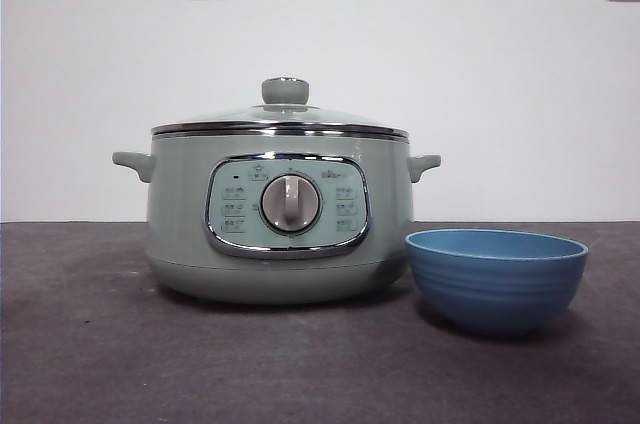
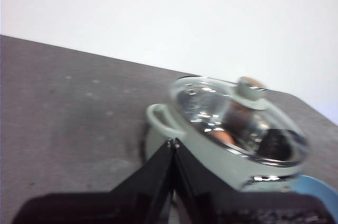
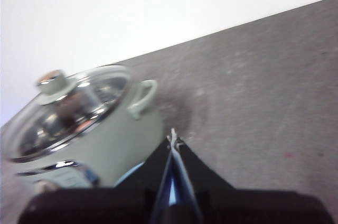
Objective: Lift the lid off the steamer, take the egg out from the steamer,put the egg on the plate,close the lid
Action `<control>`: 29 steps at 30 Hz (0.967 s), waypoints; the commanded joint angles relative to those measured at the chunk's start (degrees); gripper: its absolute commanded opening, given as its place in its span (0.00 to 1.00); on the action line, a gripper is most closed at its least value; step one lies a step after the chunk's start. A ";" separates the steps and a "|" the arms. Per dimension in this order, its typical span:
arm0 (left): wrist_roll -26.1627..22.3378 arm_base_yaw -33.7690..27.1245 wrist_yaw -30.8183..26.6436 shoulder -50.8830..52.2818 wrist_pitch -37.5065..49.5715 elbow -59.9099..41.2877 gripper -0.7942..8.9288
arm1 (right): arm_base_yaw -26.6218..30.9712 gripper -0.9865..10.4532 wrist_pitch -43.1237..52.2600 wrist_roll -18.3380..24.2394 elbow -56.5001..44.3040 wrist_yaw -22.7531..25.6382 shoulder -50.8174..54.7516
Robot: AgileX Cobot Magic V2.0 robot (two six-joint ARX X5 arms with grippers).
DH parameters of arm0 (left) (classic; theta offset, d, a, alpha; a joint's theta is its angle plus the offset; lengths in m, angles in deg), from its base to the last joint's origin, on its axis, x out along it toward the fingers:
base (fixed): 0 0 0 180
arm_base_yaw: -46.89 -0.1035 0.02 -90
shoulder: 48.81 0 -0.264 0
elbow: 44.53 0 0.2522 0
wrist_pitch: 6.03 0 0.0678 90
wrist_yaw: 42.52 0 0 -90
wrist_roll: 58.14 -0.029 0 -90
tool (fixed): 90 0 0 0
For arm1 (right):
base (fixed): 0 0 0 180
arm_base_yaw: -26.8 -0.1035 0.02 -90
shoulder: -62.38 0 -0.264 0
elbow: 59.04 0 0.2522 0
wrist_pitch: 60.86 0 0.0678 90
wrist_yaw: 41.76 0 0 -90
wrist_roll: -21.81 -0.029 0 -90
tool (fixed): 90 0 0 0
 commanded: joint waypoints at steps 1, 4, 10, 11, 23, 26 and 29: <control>-0.66 -0.15 2.71 -2.19 -2.84 4.48 0.07 | -0.13 0.08 -1.97 1.81 5.62 -3.04 -4.48; -2.78 -0.15 5.25 -5.49 -6.73 9.33 0.07 | -0.13 0.08 -6.01 5.31 12.00 -7.26 -9.84; -7.67 -0.15 11.37 -13.51 -13.40 18.14 0.07 | -0.13 0.08 -17.94 14.43 25.59 -13.44 -20.11; -8.41 -0.15 12.41 -15.06 -14.36 19.58 0.07 | -0.17 0.08 -20.22 16.24 27.96 -14.71 -21.79; -18.69 -0.11 20.50 -28.76 -28.39 34.64 0.07 | -3.61 0.08 -40.37 27.54 44.13 -16.02 -33.11; -18.78 0.04 20.50 -29.79 -29.62 36.13 0.08 | -3.93 0.09 -40.33 27.65 44.13 -15.91 -33.48; -18.71 0.57 20.50 -30.08 -29.57 36.41 0.09 | -3.96 0.14 -40.30 27.61 44.13 -15.85 -33.83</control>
